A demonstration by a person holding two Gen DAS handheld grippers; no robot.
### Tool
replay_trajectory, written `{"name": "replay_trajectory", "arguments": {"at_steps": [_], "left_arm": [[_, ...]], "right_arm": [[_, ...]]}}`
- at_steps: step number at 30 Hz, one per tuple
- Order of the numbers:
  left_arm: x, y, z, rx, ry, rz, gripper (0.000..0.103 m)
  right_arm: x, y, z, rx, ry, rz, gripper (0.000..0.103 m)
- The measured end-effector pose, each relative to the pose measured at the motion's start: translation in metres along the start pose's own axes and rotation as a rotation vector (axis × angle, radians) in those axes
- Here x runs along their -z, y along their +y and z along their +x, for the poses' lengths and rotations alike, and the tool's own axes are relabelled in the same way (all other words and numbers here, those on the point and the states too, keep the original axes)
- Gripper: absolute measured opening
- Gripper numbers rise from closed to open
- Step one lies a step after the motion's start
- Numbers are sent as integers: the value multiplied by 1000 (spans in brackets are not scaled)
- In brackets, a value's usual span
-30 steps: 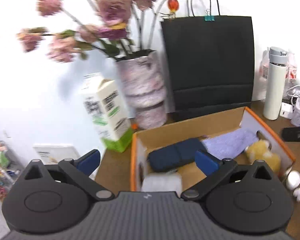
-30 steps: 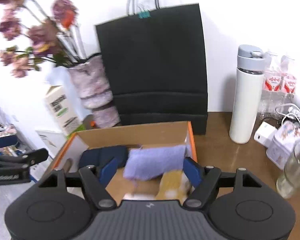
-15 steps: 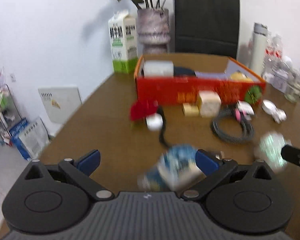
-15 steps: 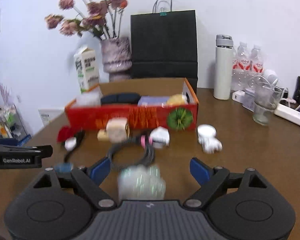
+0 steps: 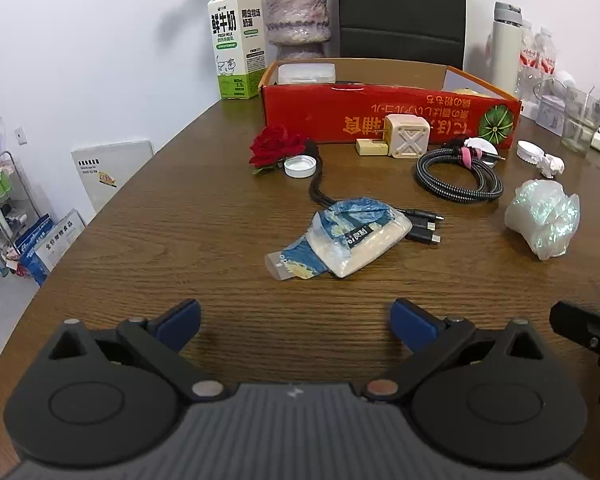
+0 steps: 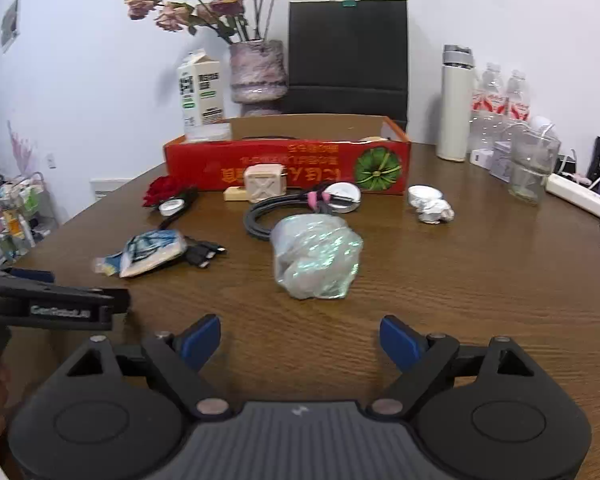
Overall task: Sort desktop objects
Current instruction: 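Withdraw both tools from the box back over the table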
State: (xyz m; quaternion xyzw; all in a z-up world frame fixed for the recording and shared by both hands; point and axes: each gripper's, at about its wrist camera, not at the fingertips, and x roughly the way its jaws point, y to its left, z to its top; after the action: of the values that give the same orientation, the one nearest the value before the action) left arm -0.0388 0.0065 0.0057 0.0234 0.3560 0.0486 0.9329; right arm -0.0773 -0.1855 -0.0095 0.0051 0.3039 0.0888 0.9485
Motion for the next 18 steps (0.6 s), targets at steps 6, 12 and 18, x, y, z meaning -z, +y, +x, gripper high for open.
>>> {"name": "replay_trajectory", "arguments": {"at_steps": [6, 12, 18], "left_arm": [[0, -2, 0, 0, -3, 5, 103], [0, -5, -1, 6, -8, 24, 103], [-1, -5, -1, 11, -7, 26, 103]], "right_arm": [[3, -2, -1, 12, 5, 29, 86], [4, -5, -1, 12, 4, 52, 86], [4, -4, 1, 5, 13, 58, 86]]}}
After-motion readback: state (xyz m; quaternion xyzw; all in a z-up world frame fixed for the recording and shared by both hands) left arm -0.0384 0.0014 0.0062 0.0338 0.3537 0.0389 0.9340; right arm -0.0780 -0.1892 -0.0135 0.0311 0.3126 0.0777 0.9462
